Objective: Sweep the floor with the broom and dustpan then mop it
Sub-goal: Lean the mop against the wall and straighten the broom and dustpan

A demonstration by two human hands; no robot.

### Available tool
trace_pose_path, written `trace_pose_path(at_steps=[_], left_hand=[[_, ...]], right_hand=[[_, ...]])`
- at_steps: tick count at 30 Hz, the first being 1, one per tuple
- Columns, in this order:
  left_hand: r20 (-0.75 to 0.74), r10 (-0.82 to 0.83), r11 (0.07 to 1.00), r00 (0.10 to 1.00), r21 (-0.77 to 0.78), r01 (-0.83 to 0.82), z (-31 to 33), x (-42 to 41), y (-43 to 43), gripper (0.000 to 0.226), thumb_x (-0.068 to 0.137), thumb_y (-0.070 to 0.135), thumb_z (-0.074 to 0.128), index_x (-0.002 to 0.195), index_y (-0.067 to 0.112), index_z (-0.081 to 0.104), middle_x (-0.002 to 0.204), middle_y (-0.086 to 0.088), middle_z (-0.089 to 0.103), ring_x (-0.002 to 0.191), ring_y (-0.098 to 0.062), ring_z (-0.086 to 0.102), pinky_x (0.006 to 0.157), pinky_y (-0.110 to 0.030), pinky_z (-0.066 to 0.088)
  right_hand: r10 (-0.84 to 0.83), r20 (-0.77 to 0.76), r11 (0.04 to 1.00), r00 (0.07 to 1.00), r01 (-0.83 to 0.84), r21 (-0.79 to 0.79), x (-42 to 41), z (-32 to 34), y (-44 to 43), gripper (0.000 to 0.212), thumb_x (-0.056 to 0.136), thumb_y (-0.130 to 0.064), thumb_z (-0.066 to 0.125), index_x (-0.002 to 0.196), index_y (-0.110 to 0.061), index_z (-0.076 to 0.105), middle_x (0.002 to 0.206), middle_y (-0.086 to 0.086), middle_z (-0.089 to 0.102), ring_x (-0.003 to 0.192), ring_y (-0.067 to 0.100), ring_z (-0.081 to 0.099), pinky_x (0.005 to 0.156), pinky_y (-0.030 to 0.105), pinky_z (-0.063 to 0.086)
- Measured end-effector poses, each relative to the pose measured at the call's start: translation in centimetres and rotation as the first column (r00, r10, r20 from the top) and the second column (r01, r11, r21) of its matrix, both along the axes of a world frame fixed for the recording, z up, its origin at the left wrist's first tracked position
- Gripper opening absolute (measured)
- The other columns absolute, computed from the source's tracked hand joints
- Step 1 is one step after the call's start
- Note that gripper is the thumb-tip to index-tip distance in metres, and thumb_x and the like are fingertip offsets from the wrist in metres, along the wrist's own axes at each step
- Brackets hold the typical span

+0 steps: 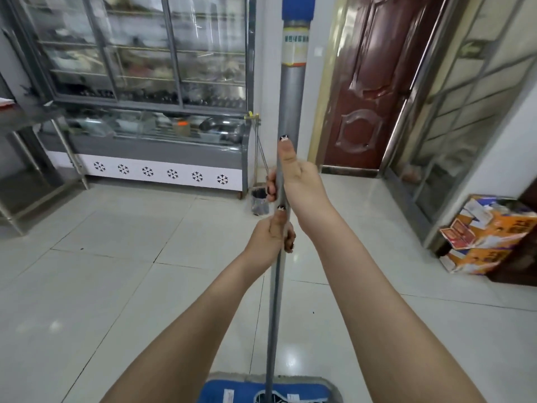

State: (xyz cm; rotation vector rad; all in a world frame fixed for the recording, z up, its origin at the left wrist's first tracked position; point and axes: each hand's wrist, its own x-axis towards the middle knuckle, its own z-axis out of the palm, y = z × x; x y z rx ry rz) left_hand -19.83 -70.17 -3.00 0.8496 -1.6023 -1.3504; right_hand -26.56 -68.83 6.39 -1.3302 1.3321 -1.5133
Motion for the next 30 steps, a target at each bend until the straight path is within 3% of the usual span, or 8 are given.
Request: trace_pose_path(at_steps=[3, 7, 9, 15, 20, 26, 30], left_hand=[[0.019, -0.069, 0.998, 0.997, 0.001, 0.069, -0.1, -3.1, -4.5, 0.061, 0.091, 0.056, 0.02, 0.06, 0.009, 0.046, 0.053, -0.004, 0.048, 0.042, -0.007, 0.046, 0.048, -0.01, 0.039], [-0.011, -0.17, 0.984, 0.985, 0.044, 0.171, -0.3, -7.6, -10.4, 0.067, 0.081, 0.069, 0.024, 0.061, 0.01, 0.046, 0.054, -0.004, 0.048, 0.048, -0.014, 0.045, 0.058, -0.023, 0.043], [-0.005, -0.183, 0.982, 0.983, 0.046, 0.183, -0.7, -9.2, -12.8, 0.067, 0.081, 0.069, 0.024, 0.059, 0.011, 0.047, 0.051, -0.001, 0.049, 0.048, -0.012, 0.047, 0.058, -0.021, 0.044], [-0.006, -0.212, 0.975, 0.977, 0.066, 0.212, -1.2, -14.8, -20.8, 0.058, 0.099, 0.044, 0.024, 0.058, 0.01, 0.049, 0.052, 0.0, 0.05, 0.043, -0.008, 0.048, 0.059, -0.025, 0.044], [0.032, -0.208, 0.978, 0.978, 0.014, 0.207, -1.1, -18.1, -26.2, 0.058, 0.098, 0.045, 0.026, 0.058, 0.011, 0.049, 0.042, 0.007, 0.052, 0.04, -0.002, 0.05, 0.049, -0.008, 0.042], [0.031, -0.233, 0.972, 0.972, -0.015, 0.234, 0.0, -21.8, -32.5, 0.066, 0.081, 0.068, 0.026, 0.056, 0.012, 0.05, 0.045, 0.006, 0.052, 0.045, -0.005, 0.053, 0.054, -0.01, 0.045], [0.047, -0.225, 0.973, 0.973, -0.041, 0.226, 0.0, -24.8, -37.9, 0.066, 0.073, 0.07, 0.023, 0.058, 0.012, 0.05, 0.053, 0.001, 0.053, 0.05, -0.009, 0.053, 0.056, -0.005, 0.044]], right_hand=[[-0.057, 0.002, 0.998, 0.998, 0.057, 0.004, -3.2, -0.2, -3.9, 0.061, 0.089, -0.063, 0.039, 0.056, -0.012, 0.05, 0.039, -0.004, 0.051, 0.036, 0.009, 0.05, 0.045, 0.02, 0.045], [-0.141, -0.007, 0.99, 0.99, 0.141, 0.011, -7.2, -0.1, -9.5, 0.062, 0.088, -0.063, 0.037, 0.056, -0.011, 0.049, 0.042, -0.002, 0.05, 0.04, 0.012, 0.051, 0.049, 0.024, 0.047], [-0.166, -0.023, 0.986, 0.986, 0.167, 0.021, -8.7, -0.2, -11.8, 0.063, 0.089, -0.062, 0.036, 0.055, -0.011, 0.048, 0.043, -0.001, 0.049, 0.041, 0.013, 0.049, 0.052, 0.027, 0.046], [-0.252, -0.042, 0.967, 0.967, 0.253, 0.015, -13.5, -0.1, -18.6, 0.061, 0.094, -0.056, 0.035, 0.055, -0.011, 0.048, 0.046, 0.001, 0.049, 0.041, 0.014, 0.049, 0.053, 0.028, 0.043], [-0.28, -0.052, 0.96, 0.959, 0.28, -0.003, -16.7, 0.5, -23.1, 0.061, 0.095, -0.053, 0.035, 0.055, -0.009, 0.048, 0.042, -0.002, 0.048, 0.038, 0.011, 0.048, 0.049, 0.022, 0.042], [-0.247, -0.02, 0.969, 0.969, 0.247, -0.017, -21.0, 1.3, -29.5, 0.058, 0.095, -0.052, 0.037, 0.059, -0.009, 0.049, 0.046, 0.002, 0.049, 0.038, 0.01, 0.05, 0.047, 0.021, 0.044], [-0.209, -0.025, 0.978, 0.977, 0.21, 0.003, -24.7, 0.7, -35.2, 0.06, 0.093, -0.056, 0.037, 0.059, -0.009, 0.05, 0.045, 0.0, 0.051, 0.039, 0.01, 0.052, 0.049, 0.023, 0.046]])
